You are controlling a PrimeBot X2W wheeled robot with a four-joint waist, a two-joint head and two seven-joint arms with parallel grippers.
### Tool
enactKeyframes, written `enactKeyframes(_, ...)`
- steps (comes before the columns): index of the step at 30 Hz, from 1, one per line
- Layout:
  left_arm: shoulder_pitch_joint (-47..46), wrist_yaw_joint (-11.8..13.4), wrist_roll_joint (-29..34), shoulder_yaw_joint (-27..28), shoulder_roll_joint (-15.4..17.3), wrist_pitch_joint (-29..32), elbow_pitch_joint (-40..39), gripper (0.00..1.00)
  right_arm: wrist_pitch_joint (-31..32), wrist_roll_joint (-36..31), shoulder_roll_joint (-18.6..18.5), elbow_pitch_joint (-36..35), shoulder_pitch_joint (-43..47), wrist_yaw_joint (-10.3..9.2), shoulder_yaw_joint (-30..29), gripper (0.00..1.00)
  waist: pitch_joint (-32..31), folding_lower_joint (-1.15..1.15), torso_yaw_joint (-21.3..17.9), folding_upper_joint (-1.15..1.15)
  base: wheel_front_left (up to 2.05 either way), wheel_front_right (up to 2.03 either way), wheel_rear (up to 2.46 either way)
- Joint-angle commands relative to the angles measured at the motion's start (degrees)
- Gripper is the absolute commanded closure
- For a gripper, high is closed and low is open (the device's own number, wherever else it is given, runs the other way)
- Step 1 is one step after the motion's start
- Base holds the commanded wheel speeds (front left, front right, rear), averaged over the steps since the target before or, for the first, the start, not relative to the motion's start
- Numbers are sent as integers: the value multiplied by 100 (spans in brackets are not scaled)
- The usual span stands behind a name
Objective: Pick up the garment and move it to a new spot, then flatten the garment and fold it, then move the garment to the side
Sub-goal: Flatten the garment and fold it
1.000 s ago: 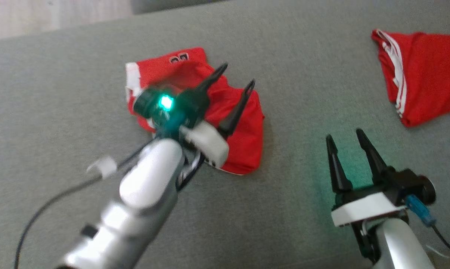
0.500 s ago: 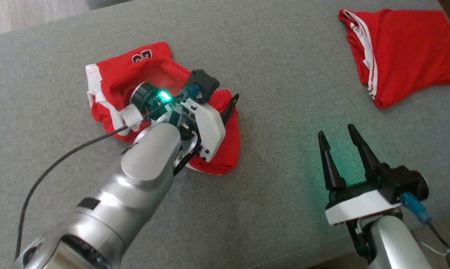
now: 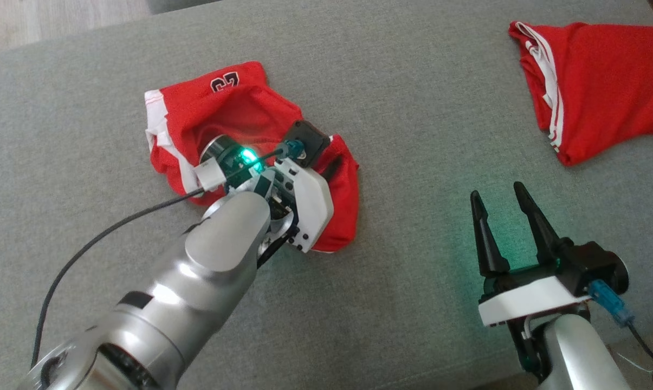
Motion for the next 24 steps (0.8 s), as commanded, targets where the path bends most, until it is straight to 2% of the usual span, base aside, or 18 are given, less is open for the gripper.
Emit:
enactKeyframes(1, -158, 10, -73, 62, 52, -62, -142, 64, -62, 9, -29, -148, -28, -4, 99, 0, -10, 0, 13, 0, 0, 0, 0)
enactKeyframes(2, -147, 10, -90, 44, 52, -73, -143, 79, -62, 9, -29, -147, -32, -4, 97, 0, -12, 0, 21, 0, 0, 0, 0)
enactKeyframes(3, -133, 10, -103, 17, 51, -85, -145, 100, -62, 10, -29, -144, -35, -4, 94, 0, -20, 0, 27, 0, 0, 0, 0)
enactKeyframes(8, -82, 48, -319, 54, 49, -318, -246, 100, -62, 20, -29, -99, -8, -4, 79, 0, -135, 0, 15, 0, 0, 0, 0)
enactKeyframes(10, -236, 260, -407, 333, 50, -797, -345, 100, -62, 41, -29, -65, 22, -4, 77, 0, -236, 0, -16, 0, 0, 0, 0)
enactKeyframes(13, -465, 446, -459, 621, 86, -1297, -461, 100, -62, 68, -29, -24, 50, -4, 88, 0, -378, 0, -66, 0, 0, 0, 0)
enactKeyframes(20, -807, 584, -466, 1063, 265, -2400, -788, 100, -62, 79, -29, 61, 160, -4, 40, 0, -747, 0, -198, 0, 0, 0, 0)
enactKeyframes(24, -710, 610, -441, 1279, 286, -2694, -1190, 100, -62, 54, -29, 80, 201, -4, -59, 0, -871, 0, -194, 0, 0, 0, 0)
